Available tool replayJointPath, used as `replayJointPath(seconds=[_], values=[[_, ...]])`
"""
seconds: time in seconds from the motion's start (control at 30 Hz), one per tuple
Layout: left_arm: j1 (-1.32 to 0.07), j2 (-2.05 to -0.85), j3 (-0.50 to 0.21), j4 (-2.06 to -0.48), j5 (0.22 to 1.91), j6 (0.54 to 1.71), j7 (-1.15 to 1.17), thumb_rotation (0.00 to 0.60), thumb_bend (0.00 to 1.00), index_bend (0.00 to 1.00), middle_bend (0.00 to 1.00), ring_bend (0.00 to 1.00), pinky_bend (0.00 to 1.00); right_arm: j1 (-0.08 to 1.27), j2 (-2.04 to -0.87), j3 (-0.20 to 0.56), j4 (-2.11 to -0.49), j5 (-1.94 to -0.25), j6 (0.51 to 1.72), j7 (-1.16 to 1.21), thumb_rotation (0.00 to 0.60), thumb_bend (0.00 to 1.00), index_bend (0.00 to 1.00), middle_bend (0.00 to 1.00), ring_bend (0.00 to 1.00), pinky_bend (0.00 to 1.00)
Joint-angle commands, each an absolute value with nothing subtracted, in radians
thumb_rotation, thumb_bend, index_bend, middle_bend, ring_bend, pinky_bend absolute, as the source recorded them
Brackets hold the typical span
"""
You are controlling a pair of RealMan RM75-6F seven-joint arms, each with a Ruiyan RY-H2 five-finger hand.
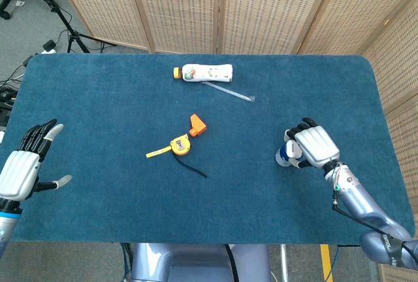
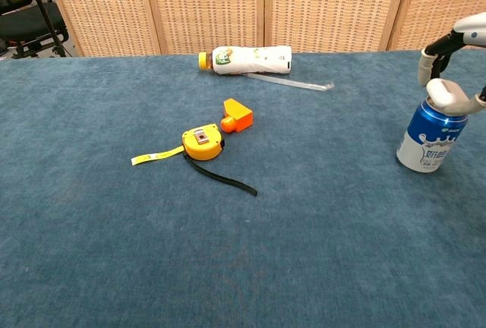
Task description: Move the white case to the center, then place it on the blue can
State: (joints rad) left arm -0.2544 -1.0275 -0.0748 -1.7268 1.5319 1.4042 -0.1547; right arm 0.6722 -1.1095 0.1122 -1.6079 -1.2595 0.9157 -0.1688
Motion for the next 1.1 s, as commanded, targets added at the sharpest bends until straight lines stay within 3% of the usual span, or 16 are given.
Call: replayJointPath(seconds=[0.03, 0.57, 0.9, 1.1], values=[[-0.255, -1.027, -0.075, -1.726, 1.531, 1.403, -0.155, 0.6, 0.0, 0.0, 0.0, 0.0, 0.0, 0.675, -1.116, 0.116, -1.602, -1.25, 0.914, -0.179, 0.6, 0.57, 0.5, 0.36, 0.29, 0.14], [-0.254, -1.024, -0.076, -1.728, 1.535, 1.405, -0.16, 0.6, 0.0, 0.0, 0.0, 0.0, 0.0, 0.681, -1.107, 0.113, -1.613, -1.214, 0.884, -0.221, 0.6, 0.54, 0.4, 0.26, 0.25, 0.14], [-0.253, -1.021, -0.075, -1.73, 1.538, 1.404, -0.166, 0.6, 0.0, 0.0, 0.0, 0.0, 0.0, 0.684, -1.094, 0.116, -1.631, -1.174, 0.877, -0.261, 0.6, 0.52, 0.28, 0.21, 0.24, 0.14], [-0.253, -1.02, -0.076, -1.729, 1.538, 1.404, -0.168, 0.6, 0.0, 0.0, 0.0, 0.0, 0.0, 0.684, -1.088, 0.114, -1.644, -1.165, 0.876, -0.274, 0.6, 0.52, 0.28, 0.2, 0.23, 0.14]])
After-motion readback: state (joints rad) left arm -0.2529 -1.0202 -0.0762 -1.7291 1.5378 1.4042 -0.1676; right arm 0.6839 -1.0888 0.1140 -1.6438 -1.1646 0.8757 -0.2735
